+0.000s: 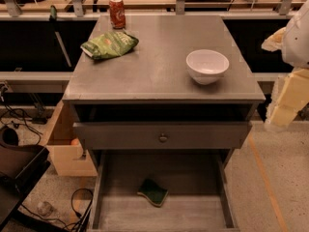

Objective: Pick sponge from middle drawer and place on counter

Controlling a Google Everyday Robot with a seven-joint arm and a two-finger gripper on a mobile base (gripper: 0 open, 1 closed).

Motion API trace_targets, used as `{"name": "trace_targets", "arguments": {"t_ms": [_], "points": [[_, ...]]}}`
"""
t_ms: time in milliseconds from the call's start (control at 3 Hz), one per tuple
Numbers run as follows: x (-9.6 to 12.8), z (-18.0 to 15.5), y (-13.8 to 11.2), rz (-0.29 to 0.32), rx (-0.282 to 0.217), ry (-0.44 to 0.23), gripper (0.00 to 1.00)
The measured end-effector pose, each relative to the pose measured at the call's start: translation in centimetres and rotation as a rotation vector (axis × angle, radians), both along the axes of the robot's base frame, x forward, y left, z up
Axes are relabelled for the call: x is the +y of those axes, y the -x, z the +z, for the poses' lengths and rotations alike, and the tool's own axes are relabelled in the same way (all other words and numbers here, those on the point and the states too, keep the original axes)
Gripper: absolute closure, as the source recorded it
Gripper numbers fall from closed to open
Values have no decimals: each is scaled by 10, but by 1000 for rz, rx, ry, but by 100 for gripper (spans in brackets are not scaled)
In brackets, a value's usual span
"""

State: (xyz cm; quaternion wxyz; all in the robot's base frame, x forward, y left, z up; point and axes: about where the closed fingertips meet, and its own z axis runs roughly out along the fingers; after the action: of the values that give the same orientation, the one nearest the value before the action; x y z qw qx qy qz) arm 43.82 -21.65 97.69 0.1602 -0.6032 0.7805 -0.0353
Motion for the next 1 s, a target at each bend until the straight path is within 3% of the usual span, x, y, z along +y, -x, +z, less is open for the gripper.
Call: {"name": "trace_targets", "arguments": {"t_ms": [333, 667, 1000], "points": [[0, 0, 0, 0, 0, 0, 0], [3, -12, -1, -28, -31, -66, 0], [27, -39, 25, -12, -74, -193, 0]]}}
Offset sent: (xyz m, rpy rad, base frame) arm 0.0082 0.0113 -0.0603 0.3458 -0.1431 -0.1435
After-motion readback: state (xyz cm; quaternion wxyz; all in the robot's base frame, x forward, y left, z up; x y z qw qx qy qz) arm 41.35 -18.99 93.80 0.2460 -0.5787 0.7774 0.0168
